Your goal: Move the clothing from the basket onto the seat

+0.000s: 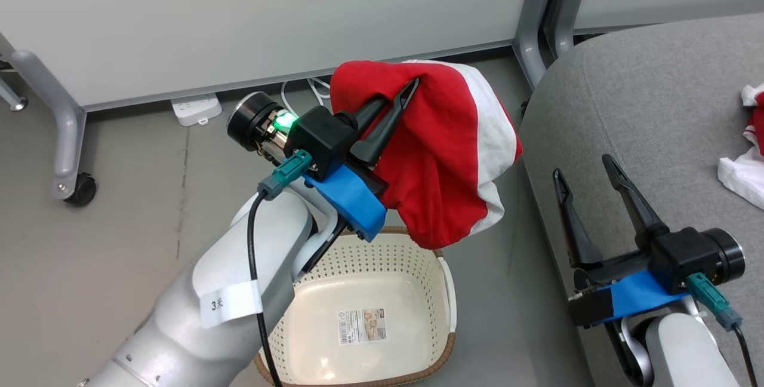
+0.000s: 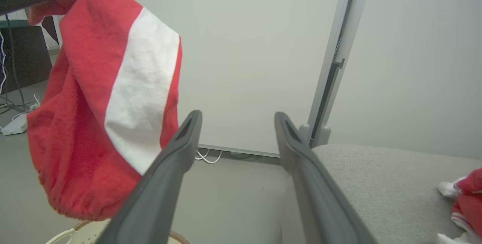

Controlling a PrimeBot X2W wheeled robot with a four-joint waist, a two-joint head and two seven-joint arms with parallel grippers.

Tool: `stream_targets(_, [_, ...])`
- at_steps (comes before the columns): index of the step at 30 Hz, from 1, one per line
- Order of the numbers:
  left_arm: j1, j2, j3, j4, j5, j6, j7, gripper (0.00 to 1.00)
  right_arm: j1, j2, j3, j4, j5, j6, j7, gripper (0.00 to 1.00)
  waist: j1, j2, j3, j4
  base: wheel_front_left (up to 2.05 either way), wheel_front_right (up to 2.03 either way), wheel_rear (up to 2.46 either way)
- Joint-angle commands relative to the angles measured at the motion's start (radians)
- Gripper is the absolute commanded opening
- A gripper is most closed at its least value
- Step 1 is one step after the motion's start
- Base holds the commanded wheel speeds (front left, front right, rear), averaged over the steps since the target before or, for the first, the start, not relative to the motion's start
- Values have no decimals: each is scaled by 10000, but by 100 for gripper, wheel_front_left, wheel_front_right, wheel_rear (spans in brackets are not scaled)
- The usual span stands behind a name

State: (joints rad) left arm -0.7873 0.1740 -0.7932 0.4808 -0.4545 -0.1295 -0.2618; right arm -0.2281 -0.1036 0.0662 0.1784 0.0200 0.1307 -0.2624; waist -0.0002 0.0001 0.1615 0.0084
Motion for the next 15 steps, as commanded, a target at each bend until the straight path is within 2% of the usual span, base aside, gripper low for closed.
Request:
stream_targets(1, [-131, -9, -40, -47, 27, -18, -46, 0, 209, -50, -28, 15, 8, 1, -38, 100, 2, -1, -166, 83, 0, 0, 0])
stream_targets(9, [-83, -18, -140, -131, -52, -18, -46, 0, 451, -188, 113, -61, 56, 1, -38, 100, 2, -1, -415, 224, 0, 0, 0])
stream_targets(15, [18, -43, -151, -189, 18, -18, -46, 0, 158, -607, 844, -73, 258, 1, -38, 100, 2, -1, -420, 297, 0, 0, 0])
